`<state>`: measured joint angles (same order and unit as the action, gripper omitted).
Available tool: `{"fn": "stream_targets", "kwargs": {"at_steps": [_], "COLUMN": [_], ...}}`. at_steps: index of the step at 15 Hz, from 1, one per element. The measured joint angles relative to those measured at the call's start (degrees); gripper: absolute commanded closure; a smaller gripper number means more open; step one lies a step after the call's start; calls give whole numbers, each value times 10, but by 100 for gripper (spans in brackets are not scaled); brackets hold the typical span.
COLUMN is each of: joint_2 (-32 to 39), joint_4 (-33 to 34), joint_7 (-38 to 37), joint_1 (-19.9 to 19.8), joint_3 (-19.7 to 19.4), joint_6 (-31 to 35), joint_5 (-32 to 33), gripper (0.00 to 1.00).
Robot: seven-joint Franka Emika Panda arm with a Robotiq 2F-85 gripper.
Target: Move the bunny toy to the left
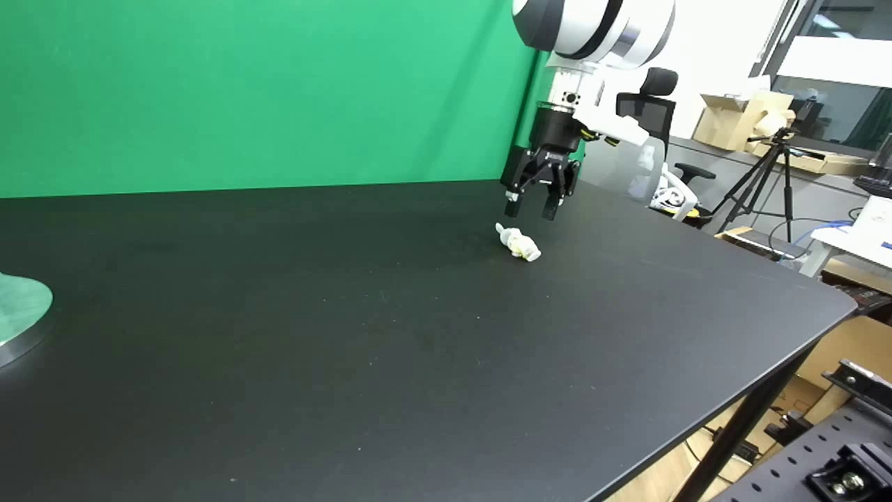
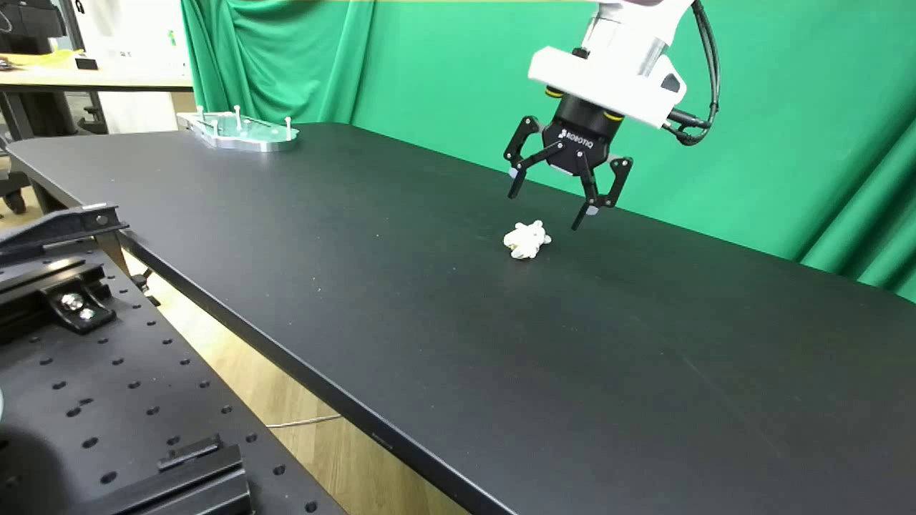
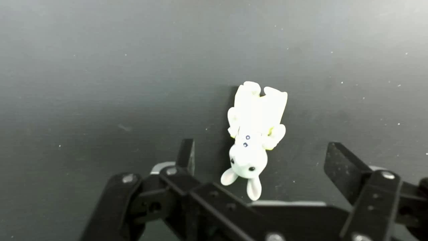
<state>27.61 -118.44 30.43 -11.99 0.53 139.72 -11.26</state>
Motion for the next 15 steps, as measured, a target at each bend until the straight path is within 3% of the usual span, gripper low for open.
{"fn": "stream_targets", "kwargs": {"at_steps": [5,6,8,15], "joint_2": [43,51,65,83], "joint_4": [38,46,60,87], "joint_7": [-11,-14,-21,-39], "joint_1": [0,1,2,8], "joint_3": [4,6,10,22], "joint_6": [0,0,-5,-42], "joint_5": [1,1,2,2], "gripper": [0,25,32,82]}}
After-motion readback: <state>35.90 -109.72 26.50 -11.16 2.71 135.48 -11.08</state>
